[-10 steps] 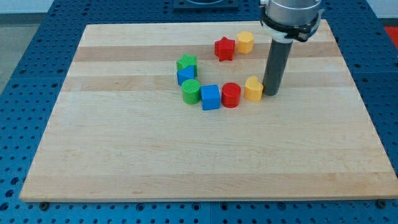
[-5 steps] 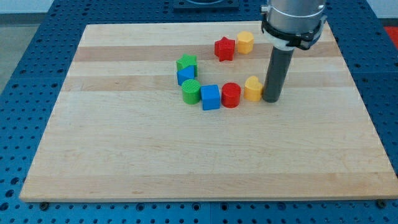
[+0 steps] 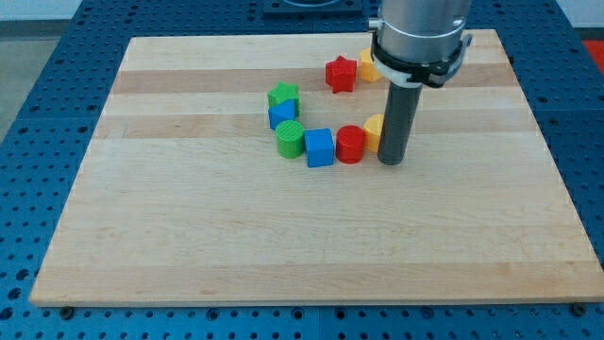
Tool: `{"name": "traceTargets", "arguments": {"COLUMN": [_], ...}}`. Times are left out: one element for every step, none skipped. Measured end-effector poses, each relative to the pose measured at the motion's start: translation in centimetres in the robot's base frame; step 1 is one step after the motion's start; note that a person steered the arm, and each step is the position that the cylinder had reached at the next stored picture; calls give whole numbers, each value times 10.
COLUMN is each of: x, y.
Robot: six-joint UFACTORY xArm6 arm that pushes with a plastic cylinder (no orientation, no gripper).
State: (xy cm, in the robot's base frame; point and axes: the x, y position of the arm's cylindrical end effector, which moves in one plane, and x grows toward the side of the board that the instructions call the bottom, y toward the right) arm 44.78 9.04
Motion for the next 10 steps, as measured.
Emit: {"name": "traceTargets", "arguments": {"x": [-1,-5,-8,-9,-9,-9,-9,-9,-14,-18], "y": [-3,-3,-3,-3,-3,5,20,32,34,34]}}
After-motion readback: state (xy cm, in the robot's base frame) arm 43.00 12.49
